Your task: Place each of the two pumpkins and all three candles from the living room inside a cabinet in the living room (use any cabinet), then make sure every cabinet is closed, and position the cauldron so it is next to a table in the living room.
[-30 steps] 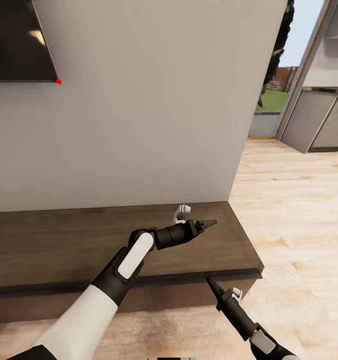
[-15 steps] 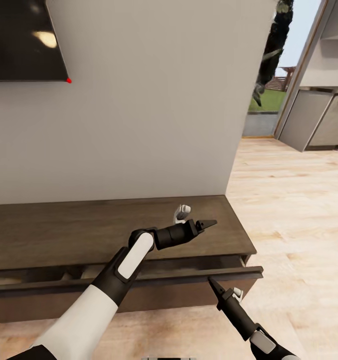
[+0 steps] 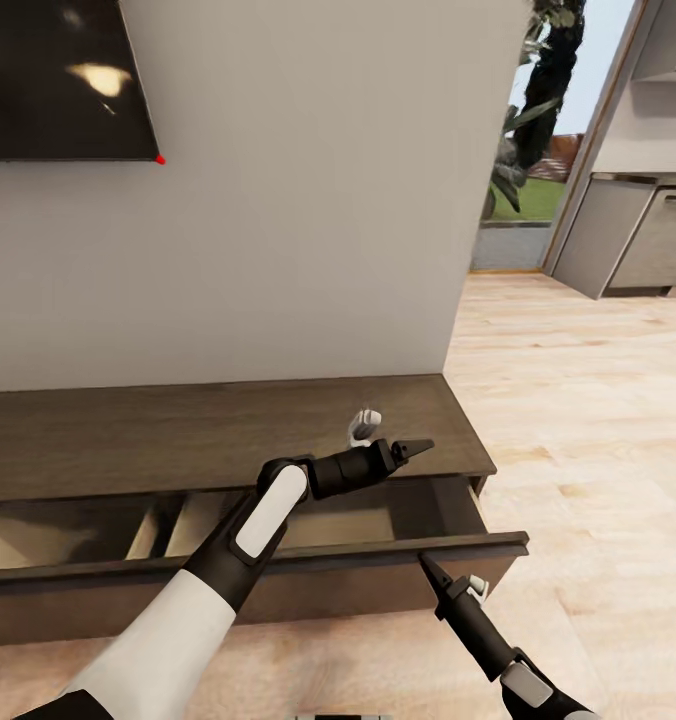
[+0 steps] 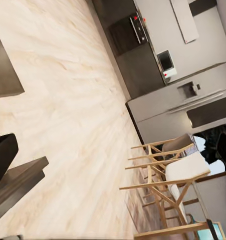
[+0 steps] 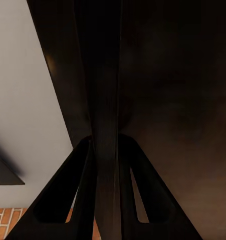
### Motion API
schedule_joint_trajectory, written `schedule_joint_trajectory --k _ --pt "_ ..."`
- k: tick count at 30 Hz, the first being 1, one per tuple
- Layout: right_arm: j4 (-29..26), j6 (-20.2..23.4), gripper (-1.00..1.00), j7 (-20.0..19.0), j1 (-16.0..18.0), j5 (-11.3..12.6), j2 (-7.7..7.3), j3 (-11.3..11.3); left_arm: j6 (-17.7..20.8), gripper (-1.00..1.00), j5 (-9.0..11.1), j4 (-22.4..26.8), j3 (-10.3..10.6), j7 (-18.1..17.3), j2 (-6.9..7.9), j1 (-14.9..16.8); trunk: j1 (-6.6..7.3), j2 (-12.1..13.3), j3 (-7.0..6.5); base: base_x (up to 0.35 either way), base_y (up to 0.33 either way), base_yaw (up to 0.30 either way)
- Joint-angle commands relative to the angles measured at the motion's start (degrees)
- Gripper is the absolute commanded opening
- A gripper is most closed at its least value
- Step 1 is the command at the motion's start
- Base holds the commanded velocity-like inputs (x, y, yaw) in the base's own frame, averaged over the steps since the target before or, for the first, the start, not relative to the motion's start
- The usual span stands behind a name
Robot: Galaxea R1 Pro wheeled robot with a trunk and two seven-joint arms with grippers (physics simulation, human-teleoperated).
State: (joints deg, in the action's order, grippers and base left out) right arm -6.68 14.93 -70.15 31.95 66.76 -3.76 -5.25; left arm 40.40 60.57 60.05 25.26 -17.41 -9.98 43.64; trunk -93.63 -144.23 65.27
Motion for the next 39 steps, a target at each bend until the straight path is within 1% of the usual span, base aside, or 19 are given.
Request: schedule_joint_trajectory --k 1,6,18,27,39 --pt "0.57 0.37 -1.00 -0.07 -0.02 0.21 -0.02 -3.01 0.24 1.00 0.09 -0.02 -0.03 -0.08 -0.02 0.04 0.03 -0.01 0.06 -0.224 0.000 0.000" --pt "0.56 0.36 -1.00 -0.07 -0.01 0.21 -0.02 -3.01 0.21 1.00 0.07 -0.02 -0.03 -0.01 -0.02 0.04 0.03 -0.01 0.06 -0.198 0.000 0.000" --pt "0.56 0.40 -1.00 -0.07 -0.03 0.21 -0.01 -3.01 0.21 1.00 0.07 -0.09 -0.01 0.01 -0.02 0.04 0.03 -0.01 0.06 -0.047 0.000 0.000" --pt "0.60 0.40 -1.00 -0.07 0.00 0.21 0.06 -3.07 0.21 1.00 0.08 -0.13 -0.03 0.01 -0.02 0.04 0.03 -0.01 0.06 -0.259 0.000 0.000" --pt "0.61 0.36 -1.00 -0.01 0.03 0.21 0.06 -3.18 -0.82 1.00 0.07 -0.90 0.01 -0.02 -0.02 0.04 0.03 -0.01 0.06 -0.015 0.000 0.000"
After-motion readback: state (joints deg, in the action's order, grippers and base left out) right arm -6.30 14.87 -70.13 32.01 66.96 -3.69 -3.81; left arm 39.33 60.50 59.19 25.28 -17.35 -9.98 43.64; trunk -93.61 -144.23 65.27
